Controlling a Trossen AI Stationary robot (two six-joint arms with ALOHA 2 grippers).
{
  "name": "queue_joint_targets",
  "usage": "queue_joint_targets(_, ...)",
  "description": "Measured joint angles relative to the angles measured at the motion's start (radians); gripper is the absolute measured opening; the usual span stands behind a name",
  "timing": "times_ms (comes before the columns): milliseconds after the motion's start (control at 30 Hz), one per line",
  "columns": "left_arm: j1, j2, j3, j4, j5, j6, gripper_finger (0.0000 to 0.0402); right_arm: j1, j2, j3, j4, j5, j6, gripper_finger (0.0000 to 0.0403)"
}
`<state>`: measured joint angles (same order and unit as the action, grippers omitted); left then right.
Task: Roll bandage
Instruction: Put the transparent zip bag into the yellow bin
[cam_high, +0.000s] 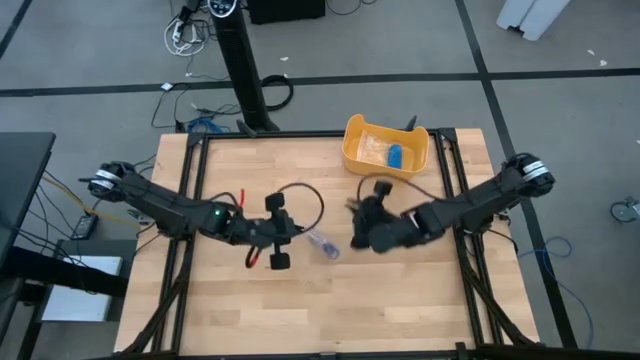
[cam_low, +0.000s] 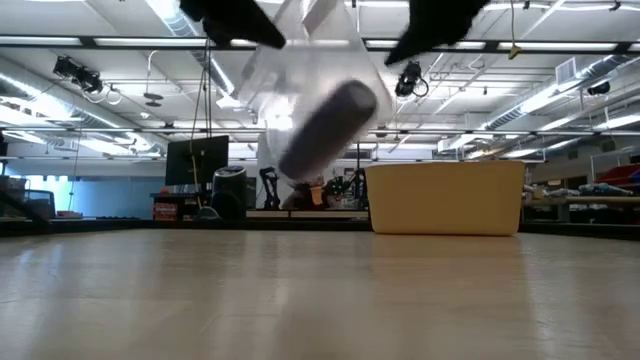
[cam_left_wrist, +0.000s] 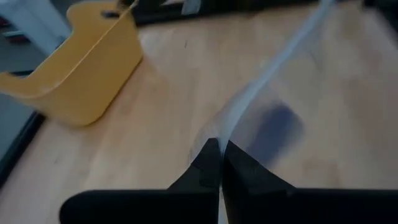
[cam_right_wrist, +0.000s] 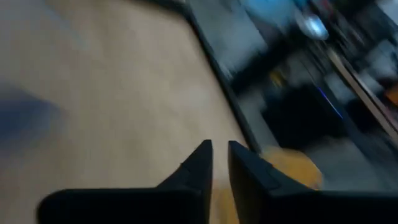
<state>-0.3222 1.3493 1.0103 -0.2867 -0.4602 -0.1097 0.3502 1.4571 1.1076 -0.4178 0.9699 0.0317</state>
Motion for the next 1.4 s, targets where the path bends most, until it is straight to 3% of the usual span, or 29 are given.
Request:
queue_joint_targets(167, 0.042, -0.049, 0.001, 0.076, 0.058, 0.002, 0.0005, -0.214, -0.005, -0.001, -0.203, 0.013, 0.063, 0.0007)
queue_joint_targets(400, 0.089, -0.128, 0.002, 0.089, 0.054, 0.01, 0.0007, -0.602, -0.005, -0.001, -0.134, -0.31, -0.111, 0.0003)
queue_joint_targets(600, 0.107, -0.18, 0.002, 0.075, 0.057, 0.032, 0.0008, -0.804, 0.001, -0.001, -0.145, -0.641, -0.165, 0.0002)
queue_joint_targets(667, 0.116, -0.185, 0.002, 0.073, 0.066, 0.032, 0.0008, -0.826, 0.013, 0.0, -0.151, -0.701, -0.178, 0.0001)
queue_joint_targets(933, 0.145, -0.186, 0.002, 0.072, 0.085, 0.047, 0.0009, -0.83, 0.123, 0.0, -0.207, -0.75, -0.223, 0.0001)
queue_joint_targets(1200, 0.146, -0.194, 0.002, 0.075, 0.085, 0.053, 0.0009, -0.751, 0.138, 0.0, -0.093, -1.049, -0.216, 0.0)
queue_joint_targets(1400, 0.146, -0.193, 0.002, 0.075, 0.085, 0.054, 0.0009, -0.642, 0.141, 0.0, 0.008, -1.167, -0.2, 0.0)
